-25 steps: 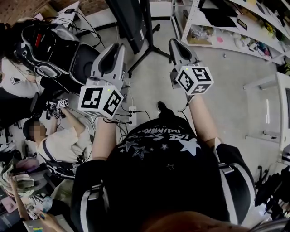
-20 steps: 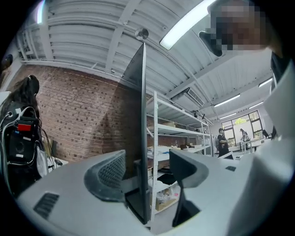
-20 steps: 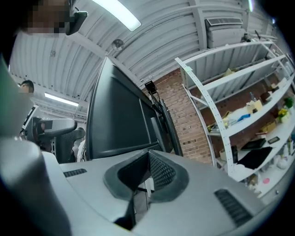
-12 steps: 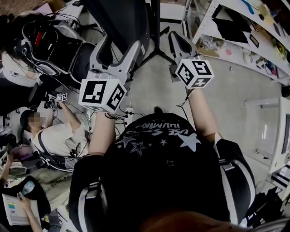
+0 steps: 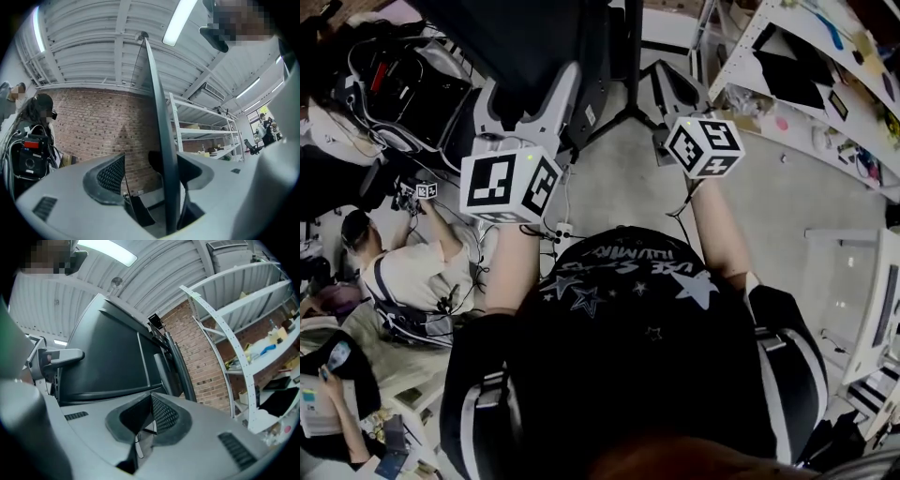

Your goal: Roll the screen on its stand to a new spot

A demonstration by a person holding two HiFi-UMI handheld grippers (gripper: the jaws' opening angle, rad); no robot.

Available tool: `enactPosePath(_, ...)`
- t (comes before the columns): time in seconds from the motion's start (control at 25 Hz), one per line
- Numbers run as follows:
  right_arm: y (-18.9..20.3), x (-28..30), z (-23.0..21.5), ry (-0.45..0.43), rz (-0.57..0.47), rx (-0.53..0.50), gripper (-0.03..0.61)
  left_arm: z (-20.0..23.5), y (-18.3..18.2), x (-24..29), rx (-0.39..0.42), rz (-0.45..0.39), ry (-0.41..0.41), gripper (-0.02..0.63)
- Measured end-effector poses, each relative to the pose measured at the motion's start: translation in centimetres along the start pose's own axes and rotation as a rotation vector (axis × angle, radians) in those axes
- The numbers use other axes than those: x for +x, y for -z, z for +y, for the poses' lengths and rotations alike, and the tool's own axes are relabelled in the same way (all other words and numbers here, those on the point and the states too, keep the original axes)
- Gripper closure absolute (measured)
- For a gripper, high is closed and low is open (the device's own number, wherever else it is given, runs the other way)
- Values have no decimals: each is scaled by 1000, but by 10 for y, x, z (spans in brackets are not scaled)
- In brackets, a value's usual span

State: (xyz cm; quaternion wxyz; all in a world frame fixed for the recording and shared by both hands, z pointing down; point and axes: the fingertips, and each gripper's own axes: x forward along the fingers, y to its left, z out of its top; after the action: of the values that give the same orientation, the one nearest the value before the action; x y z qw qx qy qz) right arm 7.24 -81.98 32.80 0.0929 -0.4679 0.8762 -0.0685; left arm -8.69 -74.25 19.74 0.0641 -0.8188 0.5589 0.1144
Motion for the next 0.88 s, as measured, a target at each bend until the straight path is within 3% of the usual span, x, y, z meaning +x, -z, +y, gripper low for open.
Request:
enactPosePath(0.2,0,9,-4,-18,9,-9,571,12,2,2,-31,-6,-39,278)
enactPosePath(0.32,1,12,-9,-27,12,-12,571,10,1,3,-6,-6,-37,282)
enactPosePath(0.44,1,14,-11,-36,13,-12,571,1,1,4,42,-8,-32,377)
enactPosePath(0.88,6,11,14,-24,23,-44,571,13,2,-4,12,-21,-33,388)
